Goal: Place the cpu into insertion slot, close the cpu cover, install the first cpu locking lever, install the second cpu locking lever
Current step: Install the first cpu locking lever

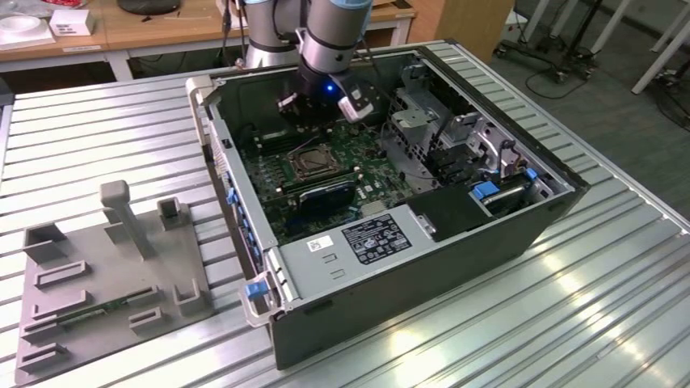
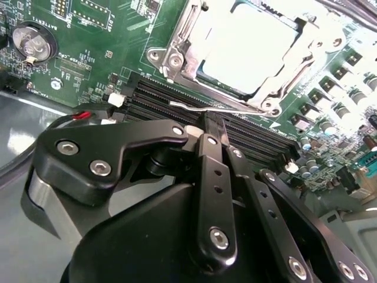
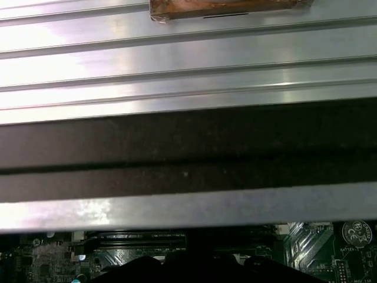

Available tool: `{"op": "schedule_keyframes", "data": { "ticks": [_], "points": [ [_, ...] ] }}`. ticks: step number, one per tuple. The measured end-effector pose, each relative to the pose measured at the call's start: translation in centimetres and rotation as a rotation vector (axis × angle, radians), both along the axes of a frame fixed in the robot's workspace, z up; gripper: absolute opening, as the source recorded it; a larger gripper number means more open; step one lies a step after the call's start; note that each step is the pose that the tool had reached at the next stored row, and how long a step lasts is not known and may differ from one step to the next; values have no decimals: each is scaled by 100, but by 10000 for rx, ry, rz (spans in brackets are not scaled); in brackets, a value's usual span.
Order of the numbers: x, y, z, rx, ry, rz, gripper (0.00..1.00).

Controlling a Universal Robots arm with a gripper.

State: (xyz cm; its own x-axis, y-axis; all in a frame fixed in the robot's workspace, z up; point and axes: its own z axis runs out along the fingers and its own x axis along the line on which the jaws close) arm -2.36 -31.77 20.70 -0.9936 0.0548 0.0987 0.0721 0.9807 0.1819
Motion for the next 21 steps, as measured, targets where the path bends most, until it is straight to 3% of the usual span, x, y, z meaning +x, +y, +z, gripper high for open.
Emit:
{"op": "schedule_keyframes", "data": {
  "ticks": [10,16,21],
  "points": [
    [0,0,1,-5,0,0,11],
    [0,0,129,-5,-1,0,11],
    [-3,0,135,-5,0,1,11]
  ]
}}
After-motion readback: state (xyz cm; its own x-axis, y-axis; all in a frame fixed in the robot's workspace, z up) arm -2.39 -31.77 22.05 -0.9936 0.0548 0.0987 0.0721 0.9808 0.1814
